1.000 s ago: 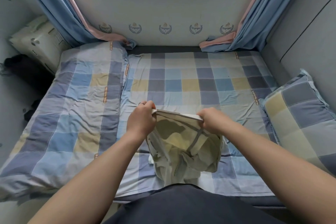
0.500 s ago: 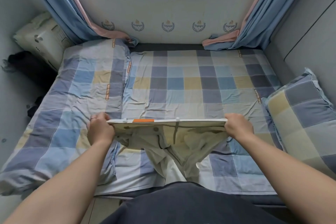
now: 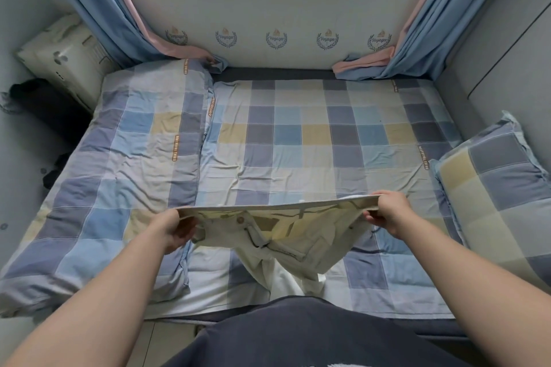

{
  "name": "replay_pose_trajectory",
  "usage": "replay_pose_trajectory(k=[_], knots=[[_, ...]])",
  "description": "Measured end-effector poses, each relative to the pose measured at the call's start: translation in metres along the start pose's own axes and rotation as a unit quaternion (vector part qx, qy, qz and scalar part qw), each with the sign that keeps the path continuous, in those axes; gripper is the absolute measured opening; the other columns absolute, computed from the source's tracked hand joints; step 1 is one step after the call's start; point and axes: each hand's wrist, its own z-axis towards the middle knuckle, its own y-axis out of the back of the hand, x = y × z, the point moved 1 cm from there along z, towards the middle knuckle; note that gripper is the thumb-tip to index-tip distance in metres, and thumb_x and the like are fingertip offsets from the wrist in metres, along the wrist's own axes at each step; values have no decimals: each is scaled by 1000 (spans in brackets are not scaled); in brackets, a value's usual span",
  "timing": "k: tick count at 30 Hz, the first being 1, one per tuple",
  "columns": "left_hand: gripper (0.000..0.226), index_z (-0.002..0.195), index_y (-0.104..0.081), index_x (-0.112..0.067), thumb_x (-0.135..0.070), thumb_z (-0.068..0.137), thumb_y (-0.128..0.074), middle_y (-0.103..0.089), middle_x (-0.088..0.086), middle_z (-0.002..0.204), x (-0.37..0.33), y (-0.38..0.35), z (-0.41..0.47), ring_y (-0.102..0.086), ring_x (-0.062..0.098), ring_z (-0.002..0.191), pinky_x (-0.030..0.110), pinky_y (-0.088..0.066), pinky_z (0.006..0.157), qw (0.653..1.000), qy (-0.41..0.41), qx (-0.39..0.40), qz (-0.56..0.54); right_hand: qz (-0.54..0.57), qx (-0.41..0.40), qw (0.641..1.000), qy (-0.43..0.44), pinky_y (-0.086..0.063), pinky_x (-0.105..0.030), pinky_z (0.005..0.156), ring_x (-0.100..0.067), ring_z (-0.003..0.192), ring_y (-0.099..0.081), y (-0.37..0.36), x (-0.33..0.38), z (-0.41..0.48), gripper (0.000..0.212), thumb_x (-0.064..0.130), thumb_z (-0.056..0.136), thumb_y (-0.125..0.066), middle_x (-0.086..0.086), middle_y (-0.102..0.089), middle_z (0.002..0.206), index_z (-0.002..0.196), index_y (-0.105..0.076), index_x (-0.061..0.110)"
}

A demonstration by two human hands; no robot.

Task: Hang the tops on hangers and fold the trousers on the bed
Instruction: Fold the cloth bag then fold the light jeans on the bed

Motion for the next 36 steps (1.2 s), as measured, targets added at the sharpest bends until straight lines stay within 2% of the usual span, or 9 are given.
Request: replay_pose_trajectory(k=[3, 8, 12, 14, 17, 21, 24, 29, 36], knots=[[24, 87, -63, -12, -11, 101, -43, -71, 4, 59, -18, -5, -7, -69, 14, 57, 22, -52, 54, 998, -14, 53, -38, 110, 43, 993, 2, -63, -37, 55, -34, 78, -67, 0, 15, 3, 31, -14, 92, -37, -22, -67, 91, 96, -65, -2], [17, 88, -64, -20, -4, 90, -58, -63, 2, 82, -42, -17, -12, -53, 15, 70, 28, -40, 65, 984, -158, 81, 15, 78, 151, 979, 112, -59, -26, 77, -23, 95, -67, 5, 33, 9, 43, -18, 87, -54, -15, -64, 109, 125, -57, 1], [26, 106, -74, -12, 0, 89, -58, -68, 9, 91, -58, -23, -23, -61, 27, 87, 29, -47, 73, 910, -362, -89, 183, -151, 33, 939, 308, -53, -25, 78, -24, 96, -67, 1, 56, -1, 31, -8, 89, -62, -8, -72, 103, 112, -70, 11], [22, 91, -75, -14, -13, 91, -53, -65, 10, 84, -72, -25, -34, -58, 31, 83, 33, -43, 73, 867, -417, -155, 224, -190, -13, 901, 390, -55, -28, 69, -21, 82, -68, -3, 74, -15, 27, -4, 91, -55, -3, -73, 87, 97, -73, 16], [29, 62, -50, -17, -29, 88, -50, -55, 18, 78, -103, -30, -40, -53, 40, 83, 38, -40, 72, 824, -484, -185, 231, -258, -103, 834, 477, -45, -35, 58, -26, 70, -58, -2, 108, -30, 20, 9, 95, -51, -1, -66, 75, 88, -64, 22], [26, 75, -46, -19, -28, 98, -55, -57, 16, 87, -159, -41, -71, -54, 39, 92, 42, -42, 82, 810, -548, -147, 148, -234, -142, 795, 542, -34, -35, 62, -30, 72, -51, 6, 174, -42, 15, 23, 100, -56, -2, -56, 70, 86, -53, 19], [29, 78, -42, -12, -22, 102, -52, -45, 0, 67, -207, -49, -110, -44, 27, 73, 35, -33, 69, 802, -578, -124, 85, -171, -146, 803, 552, -37, -37, 63, -26, 69, -49, 10, 237, -61, 22, 24, 101, -55, 3, -52, 66, 85, -55, 8], [32, 76, -46, -14, -30, 103, -50, -48, 3, 71, -288, -54, -177, -44, 23, 68, 33, -36, 70, 789, -599, -130, 37, -84, -150, 824, 540, -38, -31, 69, -23, 76, -55, 25, 343, -97, 21, 26, 100, -56, -6, -61, 83, 96, -62, 7], [27, 116, -62, -8, -24, 99, -49, -63, 4, 90, -381, -56, -254, -60, 20, 74, 32, -51, 67, 880, -471, -49, -36, 12, -127, 875, 467, -47, -34, 57, -25, 67, -55, 33, 446, -176, 12, 19, 91, -57, -12, -58, 77, 83, -60, 11]])
